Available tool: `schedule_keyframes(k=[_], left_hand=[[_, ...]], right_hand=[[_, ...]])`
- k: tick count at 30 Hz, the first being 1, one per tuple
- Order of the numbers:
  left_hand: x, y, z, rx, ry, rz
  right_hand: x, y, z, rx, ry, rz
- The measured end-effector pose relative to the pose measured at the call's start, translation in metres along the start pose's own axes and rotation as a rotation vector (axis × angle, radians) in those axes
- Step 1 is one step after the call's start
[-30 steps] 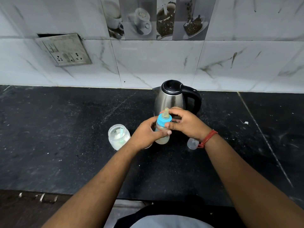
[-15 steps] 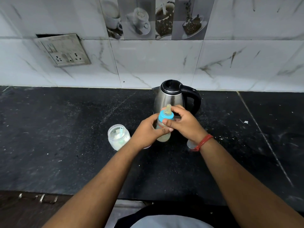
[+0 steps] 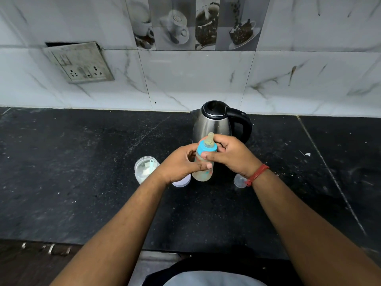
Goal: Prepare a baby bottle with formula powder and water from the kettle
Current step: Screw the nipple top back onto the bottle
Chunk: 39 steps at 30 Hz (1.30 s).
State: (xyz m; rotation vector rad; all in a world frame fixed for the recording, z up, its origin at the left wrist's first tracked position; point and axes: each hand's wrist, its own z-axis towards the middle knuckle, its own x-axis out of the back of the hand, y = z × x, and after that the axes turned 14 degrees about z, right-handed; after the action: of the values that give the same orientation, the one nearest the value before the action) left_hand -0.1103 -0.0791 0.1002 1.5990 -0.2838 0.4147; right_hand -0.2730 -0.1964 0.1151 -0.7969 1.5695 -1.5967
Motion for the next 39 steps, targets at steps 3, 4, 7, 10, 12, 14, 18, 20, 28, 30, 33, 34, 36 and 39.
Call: schedule_keyframes(k=[3, 4, 7, 10, 12, 14, 18, 20, 28, 30, 33, 34, 36, 39], left_hand=[[-0.006, -0.003, 0.001, 0.007, 0.114, 0.076], [-0.009, -0.004, 0.002, 0.002, 0.162, 0.102], [-0.018, -0.006, 0.003, -0.018, 0.288, 0.153], [-0.029, -0.005, 0.005, -0.009, 0.39, 0.178], [-0.034, -0.008, 0.008, 0.009, 0.448, 0.208], [-0.04, -0.009, 0.008, 0.03, 0.498, 0.245], [-0.048, -0.013, 0.009, 0.058, 0.549, 0.306], [-0.049, -0.017, 0.011, 0.072, 0.552, 0.31], [-0.05, -0.038, 0.011, 0.142, 0.426, 0.241], [-0.049, -0.042, 0.01, 0.181, 0.389, 0.231], [-0.049, -0.048, 0.007, 0.223, 0.342, 0.24], [-0.05, -0.05, 0.006, 0.233, 0.334, 0.246], [-0.052, -0.052, 0.004, 0.243, 0.317, 0.254], [-0.055, -0.053, 0.004, 0.241, 0.296, 0.267]], right_hand=[[-0.006, 0.008, 0.001, 0.027, 0.088, -0.002], [-0.008, 0.01, 0.002, 0.033, 0.116, 0.006], [-0.014, 0.016, 0.004, 0.058, 0.212, -0.014], [-0.017, 0.017, 0.009, 0.074, 0.303, -0.043], [-0.018, 0.018, 0.011, 0.079, 0.337, -0.069], [-0.019, 0.017, 0.012, 0.089, 0.367, -0.107], [-0.024, 0.017, 0.011, 0.095, 0.413, -0.168], [-0.022, 0.022, 0.01, 0.104, 0.436, -0.251], [0.028, 0.038, -0.012, -0.033, 0.501, -0.601], [0.046, 0.05, -0.025, -0.124, 0.461, -0.73], [0.064, 0.072, -0.042, -0.329, 0.329, -0.884], [0.065, 0.077, -0.046, -0.396, 0.283, -0.932], [0.065, 0.086, -0.051, -0.471, 0.217, -1.026], [0.064, 0.094, -0.054, -0.463, 0.219, -1.098]])
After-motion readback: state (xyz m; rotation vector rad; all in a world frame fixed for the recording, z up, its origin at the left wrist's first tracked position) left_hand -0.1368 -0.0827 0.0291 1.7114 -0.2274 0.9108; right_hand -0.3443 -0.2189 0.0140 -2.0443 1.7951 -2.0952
